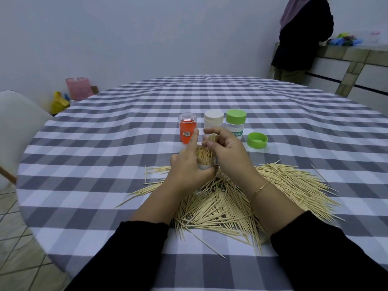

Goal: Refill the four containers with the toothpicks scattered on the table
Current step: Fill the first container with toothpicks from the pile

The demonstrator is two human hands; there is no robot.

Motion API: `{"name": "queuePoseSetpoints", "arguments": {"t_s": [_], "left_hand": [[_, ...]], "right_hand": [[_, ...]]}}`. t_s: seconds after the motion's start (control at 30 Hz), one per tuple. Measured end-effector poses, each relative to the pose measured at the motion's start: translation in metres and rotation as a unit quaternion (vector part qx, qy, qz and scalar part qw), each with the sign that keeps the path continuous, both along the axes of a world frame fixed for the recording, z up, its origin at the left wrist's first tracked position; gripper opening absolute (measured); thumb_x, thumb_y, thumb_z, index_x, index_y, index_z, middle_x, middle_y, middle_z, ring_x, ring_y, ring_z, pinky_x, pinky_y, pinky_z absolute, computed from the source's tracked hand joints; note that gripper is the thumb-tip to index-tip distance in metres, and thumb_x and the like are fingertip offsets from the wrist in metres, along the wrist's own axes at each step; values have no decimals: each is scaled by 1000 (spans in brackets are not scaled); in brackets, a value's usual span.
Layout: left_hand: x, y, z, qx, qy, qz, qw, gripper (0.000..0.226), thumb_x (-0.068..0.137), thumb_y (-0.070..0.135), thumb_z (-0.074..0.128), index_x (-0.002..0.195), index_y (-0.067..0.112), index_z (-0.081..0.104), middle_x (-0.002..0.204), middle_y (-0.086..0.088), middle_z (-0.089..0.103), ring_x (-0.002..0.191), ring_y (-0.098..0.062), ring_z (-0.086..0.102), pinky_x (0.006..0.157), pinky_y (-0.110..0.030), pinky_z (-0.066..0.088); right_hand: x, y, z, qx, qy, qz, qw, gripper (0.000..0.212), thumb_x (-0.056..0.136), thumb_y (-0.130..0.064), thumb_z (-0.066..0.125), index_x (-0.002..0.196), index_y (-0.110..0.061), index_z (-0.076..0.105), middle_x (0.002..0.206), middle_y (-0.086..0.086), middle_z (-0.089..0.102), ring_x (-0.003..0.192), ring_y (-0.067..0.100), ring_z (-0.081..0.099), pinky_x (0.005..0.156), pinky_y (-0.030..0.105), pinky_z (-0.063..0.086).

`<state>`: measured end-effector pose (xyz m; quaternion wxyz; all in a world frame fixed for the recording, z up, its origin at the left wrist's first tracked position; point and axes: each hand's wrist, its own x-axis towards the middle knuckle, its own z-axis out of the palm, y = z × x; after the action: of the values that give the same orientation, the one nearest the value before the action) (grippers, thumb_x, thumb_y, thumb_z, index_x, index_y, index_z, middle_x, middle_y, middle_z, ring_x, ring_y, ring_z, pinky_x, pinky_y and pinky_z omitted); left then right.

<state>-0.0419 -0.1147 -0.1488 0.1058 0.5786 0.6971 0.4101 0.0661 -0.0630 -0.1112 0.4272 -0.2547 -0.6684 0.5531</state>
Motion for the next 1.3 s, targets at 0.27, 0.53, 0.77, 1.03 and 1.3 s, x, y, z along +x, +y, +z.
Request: {"name": "queuePoseSetpoints", "arguments": {"t_s": [0.27,0.53,0.77,1.03,1.3], "left_hand": [[-1,-1,-1,7,-5,2,1000,102,75,47,64,154,31,1,117,9,61,116,-13,52,100,-28,18],[2,-3,2,19,29,-4,999,98,75,51,66,154,31,12,137,6,50,125,-14,45,107,-35,24],[5,-5,5,30,54,4,998,85,83,38,70,152,30,21,144,5,45,132,-14,39,107,-35,20],[5,-2,3,24,93,3,995,78,86,41,64,152,28,24,147,6,42,134,-13,36,98,-31,17],[7,-2,5,12,38,1,999,104,72,45,52,153,24,-10,132,11,55,122,-12,48,98,-33,23]], "right_hand": [[6,2,-3,37,-114,-14,993,19,100,-19,42,100,-29,59,98,-8,62,95,13,62,88,36,53],[36,17,18,-14,-149,20,989,35,95,-15,45,124,-35,50,120,-4,57,105,8,53,91,28,41],[46,21,19,-27,-190,68,979,41,86,4,60,121,-16,54,85,-1,55,71,8,56,60,23,43],[35,18,13,11,-186,16,982,36,86,-8,66,121,-11,58,90,-1,62,79,10,60,61,16,45],[11,0,-3,199,-213,-17,956,44,94,-20,56,137,-30,49,130,-5,59,117,12,55,98,28,45]]}}
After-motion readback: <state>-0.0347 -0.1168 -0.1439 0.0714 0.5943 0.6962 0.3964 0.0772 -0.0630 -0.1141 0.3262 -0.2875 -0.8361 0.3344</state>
